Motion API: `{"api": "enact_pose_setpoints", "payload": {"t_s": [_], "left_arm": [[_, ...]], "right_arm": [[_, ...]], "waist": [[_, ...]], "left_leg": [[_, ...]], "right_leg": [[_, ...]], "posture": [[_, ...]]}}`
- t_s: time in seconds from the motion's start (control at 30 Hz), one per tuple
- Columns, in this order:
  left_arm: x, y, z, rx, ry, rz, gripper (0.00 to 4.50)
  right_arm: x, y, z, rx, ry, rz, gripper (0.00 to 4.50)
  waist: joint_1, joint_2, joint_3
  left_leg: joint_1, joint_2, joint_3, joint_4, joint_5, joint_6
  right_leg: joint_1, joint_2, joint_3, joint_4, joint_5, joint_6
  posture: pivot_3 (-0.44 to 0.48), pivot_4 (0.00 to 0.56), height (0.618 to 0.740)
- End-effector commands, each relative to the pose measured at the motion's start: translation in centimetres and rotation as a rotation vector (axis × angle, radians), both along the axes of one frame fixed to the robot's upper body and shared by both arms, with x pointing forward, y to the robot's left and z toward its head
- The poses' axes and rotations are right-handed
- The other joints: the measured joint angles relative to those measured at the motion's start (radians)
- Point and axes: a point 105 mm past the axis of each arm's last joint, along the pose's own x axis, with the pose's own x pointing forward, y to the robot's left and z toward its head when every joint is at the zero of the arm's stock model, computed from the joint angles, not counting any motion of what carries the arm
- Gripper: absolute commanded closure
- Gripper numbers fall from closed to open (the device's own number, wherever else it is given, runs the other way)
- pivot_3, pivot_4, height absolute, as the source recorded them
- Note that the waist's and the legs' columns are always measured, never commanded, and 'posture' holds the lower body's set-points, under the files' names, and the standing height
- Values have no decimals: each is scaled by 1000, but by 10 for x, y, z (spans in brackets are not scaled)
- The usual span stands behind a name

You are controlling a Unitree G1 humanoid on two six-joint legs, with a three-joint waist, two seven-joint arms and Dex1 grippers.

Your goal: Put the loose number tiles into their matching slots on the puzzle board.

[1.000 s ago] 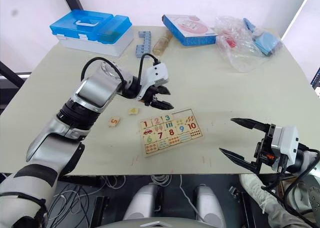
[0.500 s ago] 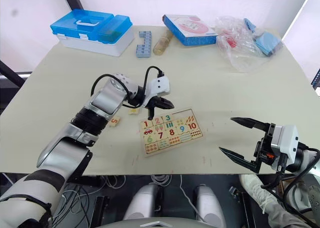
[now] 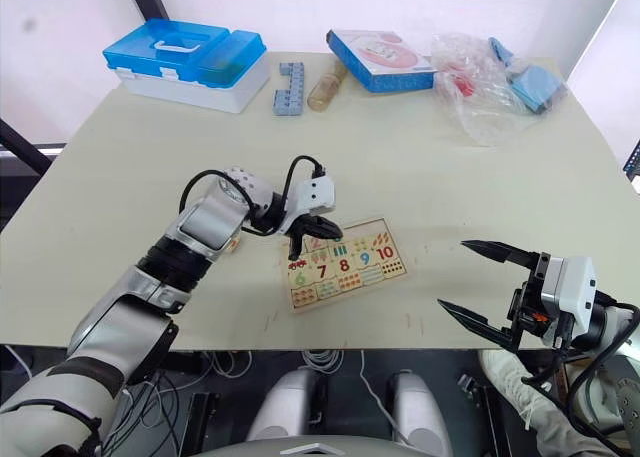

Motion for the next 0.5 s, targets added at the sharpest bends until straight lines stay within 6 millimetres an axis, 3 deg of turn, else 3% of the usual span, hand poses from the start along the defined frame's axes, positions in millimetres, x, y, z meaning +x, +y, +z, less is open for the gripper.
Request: {"api": "enact_pose_setpoints", "payload": {"t_s": [0.03, 0.17, 0.27, 0.37, 0.5], "left_arm": [[-4, 5, -11, 31, 7, 14, 4450], [4, 2, 6, -80, -40, 65, 4450], [2, 4, 41, -307, -48, 137, 4450], [-4, 20, 60, -442, -83, 219, 4450], [-14, 46, 71, -609, -135, 378, 4450]], "right_arm": [[-2, 3, 8, -2, -42, 18, 0], [-1, 5, 8, -1, -49, 21, 0], [2, 7, 7, 20, -33, 1, 0], [8, 11, 6, 46, -23, -21, 0], [15, 18, 5, 98, -8, -37, 0]], "waist": [[0, 0, 0], [0, 0, 0], [-4, 0, 0], [-8, 0, 0], [-14, 0, 0]], "left_leg": [[0, 0, 0, 0, 0, 0], [1, 0, 0, 0, 0, 0], [1, 0, 0, 0, 0, 0], [0, 1, 0, 0, 0, 0], [1, 1, 0, 0, 0, 0]], "right_leg": [[0, 0, 0, 0, 0, 0], [1, 0, 0, 0, 0, 0], [0, 0, 0, 0, 0, 0], [-1, 0, 0, 1, 0, 0], [0, 0, 0, 1, 0, 0]], "posture": [[0, 150, 740], [0, 150, 740], [0, 150, 740], [0, 150, 740], [0, 150, 740]]}}
